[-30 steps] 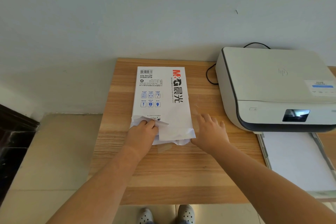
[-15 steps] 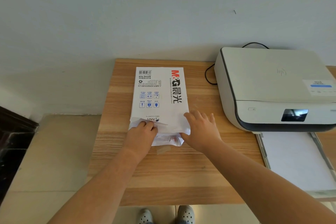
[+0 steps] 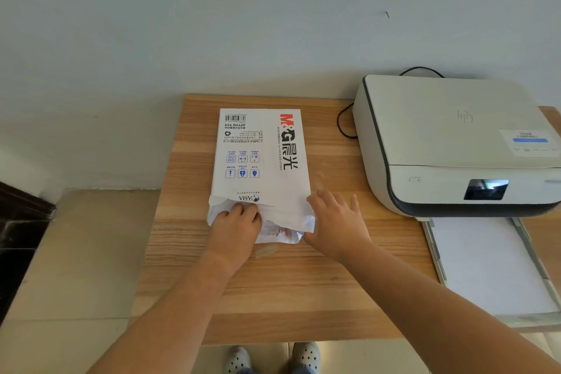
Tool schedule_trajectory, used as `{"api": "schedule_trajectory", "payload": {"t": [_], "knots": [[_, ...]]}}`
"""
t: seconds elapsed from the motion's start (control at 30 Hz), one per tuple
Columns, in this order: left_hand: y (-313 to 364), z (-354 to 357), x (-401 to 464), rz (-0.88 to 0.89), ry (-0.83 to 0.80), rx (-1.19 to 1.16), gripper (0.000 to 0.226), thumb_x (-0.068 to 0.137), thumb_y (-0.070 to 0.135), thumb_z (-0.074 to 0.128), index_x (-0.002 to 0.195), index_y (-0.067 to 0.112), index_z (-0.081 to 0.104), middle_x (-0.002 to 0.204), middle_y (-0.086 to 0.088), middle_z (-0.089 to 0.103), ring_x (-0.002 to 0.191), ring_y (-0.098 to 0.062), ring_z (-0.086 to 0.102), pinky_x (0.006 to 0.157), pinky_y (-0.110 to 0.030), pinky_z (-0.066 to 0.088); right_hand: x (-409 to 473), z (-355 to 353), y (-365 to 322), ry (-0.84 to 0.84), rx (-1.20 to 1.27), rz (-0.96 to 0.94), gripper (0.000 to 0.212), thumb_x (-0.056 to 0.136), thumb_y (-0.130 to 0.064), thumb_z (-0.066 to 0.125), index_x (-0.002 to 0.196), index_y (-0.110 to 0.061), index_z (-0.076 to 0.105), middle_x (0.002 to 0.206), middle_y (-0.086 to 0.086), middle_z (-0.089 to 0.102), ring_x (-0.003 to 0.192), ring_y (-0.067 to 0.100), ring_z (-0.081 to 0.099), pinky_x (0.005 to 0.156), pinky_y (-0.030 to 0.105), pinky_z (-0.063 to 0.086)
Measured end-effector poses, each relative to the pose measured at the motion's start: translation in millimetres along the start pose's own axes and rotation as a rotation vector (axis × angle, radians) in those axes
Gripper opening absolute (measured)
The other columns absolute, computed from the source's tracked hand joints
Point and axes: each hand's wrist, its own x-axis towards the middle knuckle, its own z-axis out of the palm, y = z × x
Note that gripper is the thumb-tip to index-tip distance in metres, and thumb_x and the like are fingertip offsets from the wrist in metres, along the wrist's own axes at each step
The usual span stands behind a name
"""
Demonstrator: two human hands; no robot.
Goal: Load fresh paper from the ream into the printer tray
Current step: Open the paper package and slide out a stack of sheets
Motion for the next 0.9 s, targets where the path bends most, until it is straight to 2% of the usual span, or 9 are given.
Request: {"api": "schedule_trajectory", "payload": {"t": [0.27, 0.4, 0.53, 0.67, 0.8, 0.87, 0.9], "knots": [[5, 6, -13, -0.022, 0.030, -0.056, 0.038, 0.042, -0.003, 0.079, 0.077, 0.010, 0.071, 0.078, -0.003, 0.065, 0.064, -0.021, 0.060, 0.044, -0.028, 0.045, 4, -8, 2, 0.000, 0.095, 0.017, 0.075, 0.078, -0.062, 0.061, 0.140, -0.028, 0.037, 0.147, -0.005, 0.036, 0.135, 0.023, 0.036, 0.116, 0.058, 0.016], [8, 6, -21, -0.023, 0.061, -0.067, 0.037, 0.044, -0.003, 0.077, 0.077, 0.011, 0.071, 0.080, -0.003, 0.066, 0.066, -0.021, 0.062, 0.045, -0.030, 0.045, 0, -11, 2, -0.026, 0.111, 0.027, 0.076, 0.077, -0.060, 0.063, 0.141, -0.029, 0.037, 0.147, -0.006, 0.036, 0.137, 0.021, 0.033, 0.118, 0.054, 0.014], [10, 9, -29, -0.026, 0.074, -0.083, 0.034, 0.051, 0.000, 0.078, 0.082, 0.013, 0.071, 0.086, -0.003, 0.066, 0.072, -0.022, 0.063, 0.050, -0.030, 0.048, -6, -7, 0, -0.029, 0.141, 0.040, 0.075, 0.077, -0.057, 0.064, 0.141, -0.029, 0.036, 0.147, -0.006, 0.037, 0.137, 0.021, 0.034, 0.118, 0.053, 0.016], [13, 8, -36, -0.036, 0.093, -0.081, 0.037, 0.052, -0.002, 0.075, 0.086, 0.013, 0.070, 0.089, -0.004, 0.066, 0.074, -0.022, 0.062, 0.052, -0.031, 0.049, -19, -2, -3, -0.023, 0.196, 0.080, 0.079, 0.078, -0.056, 0.062, 0.145, -0.028, 0.030, 0.148, -0.005, 0.035, 0.137, 0.021, 0.032, 0.115, 0.046, 0.025], [17, 8, -40, -0.053, 0.109, -0.082, 0.037, 0.052, -0.005, 0.070, 0.083, 0.015, 0.068, 0.088, -0.002, 0.064, 0.071, -0.021, 0.060, 0.050, -0.031, 0.046, -32, 4, -7, -0.073, 0.405, 0.280, 0.085, 0.075, -0.061, 0.064, 0.144, -0.026, 0.030, 0.148, -0.007, 0.033, 0.136, 0.019, 0.032, 0.110, 0.043, 0.033], [17, 8, -42, -0.052, 0.110, -0.072, 0.038, 0.051, -0.005, 0.070, 0.083, 0.015, 0.068, 0.087, -0.001, 0.064, 0.071, -0.021, 0.059, 0.052, -0.032, 0.046, -34, 6, -8, -0.131, 0.528, 0.433, 0.077, 0.074, -0.061, 0.065, 0.137, -0.022, 0.043, 0.140, -0.004, 0.041, 0.128, 0.019, 0.042, 0.103, 0.040, 0.040], [16, 7, -42, -0.050, 0.106, -0.065, 0.040, 0.049, -0.005, 0.072, 0.084, 0.015, 0.069, 0.087, -0.001, 0.063, 0.072, -0.021, 0.059, 0.053, -0.032, 0.046, -34, 6, -9, -0.164, 0.636, 0.511, 0.066, 0.075, -0.057, 0.066, 0.128, -0.019, 0.053, 0.131, -0.002, 0.049, 0.118, 0.018, 0.049, 0.095, 0.037, 0.046]]}}
